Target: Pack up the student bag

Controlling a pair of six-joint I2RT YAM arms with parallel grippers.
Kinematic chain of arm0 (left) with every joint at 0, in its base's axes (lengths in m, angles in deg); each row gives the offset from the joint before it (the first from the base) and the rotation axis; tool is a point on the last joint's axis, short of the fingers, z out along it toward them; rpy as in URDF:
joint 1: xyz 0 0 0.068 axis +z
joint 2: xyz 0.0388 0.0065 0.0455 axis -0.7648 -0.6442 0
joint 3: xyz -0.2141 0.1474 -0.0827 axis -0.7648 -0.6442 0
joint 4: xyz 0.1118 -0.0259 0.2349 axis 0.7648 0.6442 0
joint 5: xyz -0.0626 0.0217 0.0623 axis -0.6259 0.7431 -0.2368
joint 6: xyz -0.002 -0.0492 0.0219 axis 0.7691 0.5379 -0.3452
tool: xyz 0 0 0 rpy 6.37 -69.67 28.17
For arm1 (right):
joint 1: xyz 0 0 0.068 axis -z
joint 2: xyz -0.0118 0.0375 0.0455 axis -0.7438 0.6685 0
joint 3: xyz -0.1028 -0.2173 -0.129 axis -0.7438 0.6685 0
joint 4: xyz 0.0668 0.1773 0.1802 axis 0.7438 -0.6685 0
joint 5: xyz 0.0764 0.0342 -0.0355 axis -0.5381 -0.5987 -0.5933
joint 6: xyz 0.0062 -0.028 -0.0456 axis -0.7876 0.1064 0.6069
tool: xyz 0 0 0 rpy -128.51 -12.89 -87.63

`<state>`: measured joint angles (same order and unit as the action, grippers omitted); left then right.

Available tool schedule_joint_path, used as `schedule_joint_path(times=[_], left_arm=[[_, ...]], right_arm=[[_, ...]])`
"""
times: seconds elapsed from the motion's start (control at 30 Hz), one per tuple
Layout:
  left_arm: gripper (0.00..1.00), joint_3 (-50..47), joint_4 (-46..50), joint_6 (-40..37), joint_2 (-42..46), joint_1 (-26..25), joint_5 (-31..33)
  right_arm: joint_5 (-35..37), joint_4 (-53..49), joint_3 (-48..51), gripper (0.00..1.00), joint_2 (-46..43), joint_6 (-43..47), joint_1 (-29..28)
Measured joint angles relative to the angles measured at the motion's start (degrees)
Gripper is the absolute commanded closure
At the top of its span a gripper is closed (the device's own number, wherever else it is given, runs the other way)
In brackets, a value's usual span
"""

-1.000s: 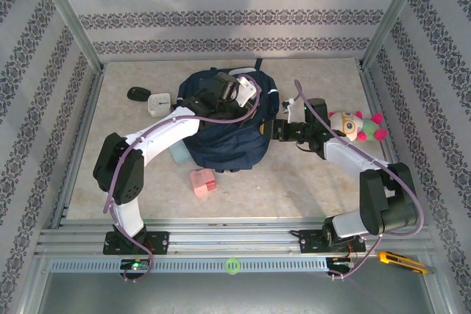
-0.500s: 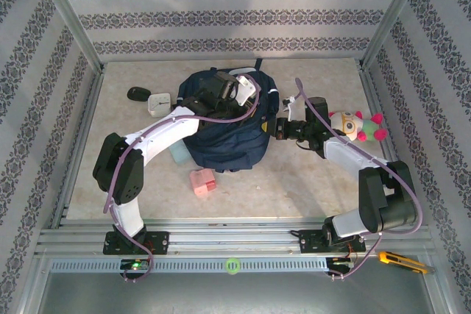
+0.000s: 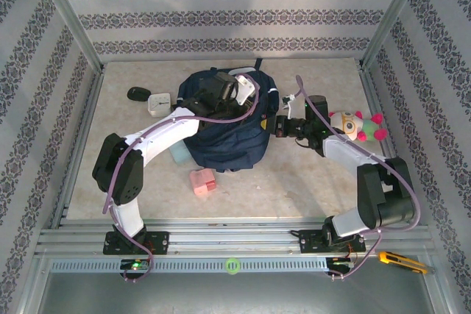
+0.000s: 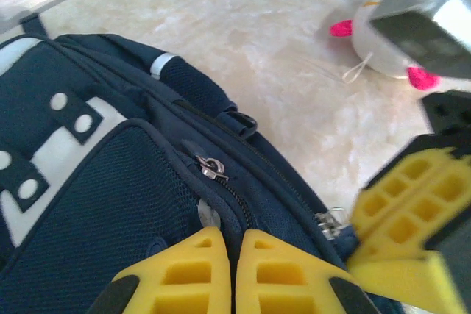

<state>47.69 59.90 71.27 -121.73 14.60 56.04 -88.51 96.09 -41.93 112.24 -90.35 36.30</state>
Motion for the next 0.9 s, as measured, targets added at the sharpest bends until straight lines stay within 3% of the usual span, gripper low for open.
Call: schedule_joint_path(times=[0.3, 0.83, 0.87, 0.9], left_arm=[[1.0, 0.02, -1.33, 3.63, -0.02, -0.52, 7.67], [1.0, -0.17, -3.32, 7.39, -0.94, -1.03, 6.49], [1.0, -0.39, -3.8, 7.39, -0.94, -1.03, 6.19], [1.0, -0.76, -4.28, 7.34, -0.94, -1.03, 5.88]], right_arm=[[0.02, -2.08, 0.0, 1.0, -4.9, -6.88, -4.07], [7.08, 2.1, 0.11, 1.0, -2.01, -16.35, -16.94], [7.52, 2.43, 0.28, 0.99, -1.88, -16.61, -17.31], [7.74, 2.54, 0.63, 0.9, -1.9, -16.9, -17.38]])
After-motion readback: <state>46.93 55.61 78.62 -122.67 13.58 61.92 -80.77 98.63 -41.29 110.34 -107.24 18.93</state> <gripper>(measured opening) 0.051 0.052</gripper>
